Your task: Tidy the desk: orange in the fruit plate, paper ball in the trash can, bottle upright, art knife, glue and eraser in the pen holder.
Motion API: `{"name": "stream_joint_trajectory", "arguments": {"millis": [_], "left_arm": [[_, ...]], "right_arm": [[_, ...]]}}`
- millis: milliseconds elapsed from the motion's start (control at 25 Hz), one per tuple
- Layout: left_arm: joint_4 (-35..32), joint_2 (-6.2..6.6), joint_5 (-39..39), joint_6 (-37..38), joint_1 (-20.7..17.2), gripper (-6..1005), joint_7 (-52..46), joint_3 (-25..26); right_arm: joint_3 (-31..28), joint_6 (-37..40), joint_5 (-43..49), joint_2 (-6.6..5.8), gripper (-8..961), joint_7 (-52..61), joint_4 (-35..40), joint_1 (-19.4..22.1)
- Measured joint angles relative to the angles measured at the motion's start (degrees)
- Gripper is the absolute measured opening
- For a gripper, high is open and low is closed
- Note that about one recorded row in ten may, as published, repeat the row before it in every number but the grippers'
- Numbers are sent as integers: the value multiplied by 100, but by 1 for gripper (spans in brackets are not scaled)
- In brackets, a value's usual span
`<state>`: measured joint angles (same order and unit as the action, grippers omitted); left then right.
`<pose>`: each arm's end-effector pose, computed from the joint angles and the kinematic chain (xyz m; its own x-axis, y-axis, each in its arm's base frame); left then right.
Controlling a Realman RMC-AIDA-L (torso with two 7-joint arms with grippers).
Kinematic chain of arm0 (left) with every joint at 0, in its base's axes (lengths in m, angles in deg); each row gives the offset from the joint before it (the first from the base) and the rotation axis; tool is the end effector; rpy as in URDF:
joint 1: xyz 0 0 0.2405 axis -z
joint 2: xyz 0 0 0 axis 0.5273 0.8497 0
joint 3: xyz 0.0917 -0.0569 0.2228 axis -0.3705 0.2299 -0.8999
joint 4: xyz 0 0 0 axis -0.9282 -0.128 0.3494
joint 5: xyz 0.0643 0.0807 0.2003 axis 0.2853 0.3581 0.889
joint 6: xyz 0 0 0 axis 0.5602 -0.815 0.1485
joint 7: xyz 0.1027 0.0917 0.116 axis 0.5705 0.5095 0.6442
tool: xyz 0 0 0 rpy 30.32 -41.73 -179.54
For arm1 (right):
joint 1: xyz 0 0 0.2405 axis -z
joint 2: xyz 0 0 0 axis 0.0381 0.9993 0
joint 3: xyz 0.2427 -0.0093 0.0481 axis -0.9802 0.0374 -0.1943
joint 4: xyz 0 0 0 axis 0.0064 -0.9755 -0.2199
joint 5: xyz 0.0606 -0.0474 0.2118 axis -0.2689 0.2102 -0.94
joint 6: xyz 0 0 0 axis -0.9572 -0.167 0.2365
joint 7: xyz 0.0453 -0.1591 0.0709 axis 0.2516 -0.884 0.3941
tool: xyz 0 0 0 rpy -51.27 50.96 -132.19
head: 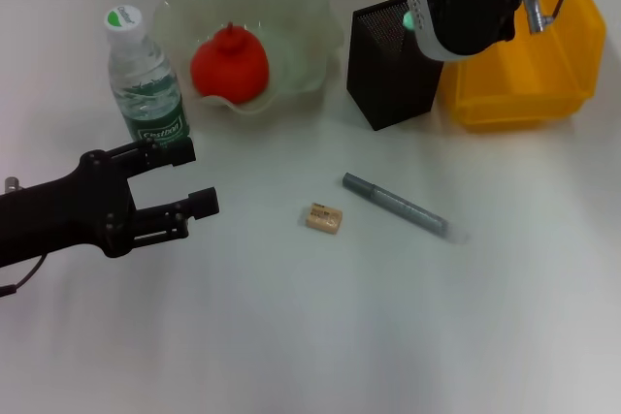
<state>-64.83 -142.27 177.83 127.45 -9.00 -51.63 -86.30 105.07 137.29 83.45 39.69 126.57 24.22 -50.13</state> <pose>-0.2726 0.2896 -0.0014 0.6612 0.2988 0.6881 0.4551 -0.8889 -0.0514 0.0713 0.4192 -0.0083 0.6475 0.2637 0.7150 0.5812 -0.7777 -0.2395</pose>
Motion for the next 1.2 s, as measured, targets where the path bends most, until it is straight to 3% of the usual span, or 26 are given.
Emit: {"name": "stream_joint_trajectory", "arguments": {"millis": [400,800,1200], "left_arm": [[24,-20,-85,-58,-22,768,19,4],[25,-78,-92,-160,-33,766,25,115],[37,-93,-98,-218,-19,765,25,328]], "right_arm": [[0,-686,9,-134,171,-871,-145,170],[214,-1485,19,-153,169,-1575,-117,562],[310,-3072,9,-285,171,-2526,-480,1049]]}}
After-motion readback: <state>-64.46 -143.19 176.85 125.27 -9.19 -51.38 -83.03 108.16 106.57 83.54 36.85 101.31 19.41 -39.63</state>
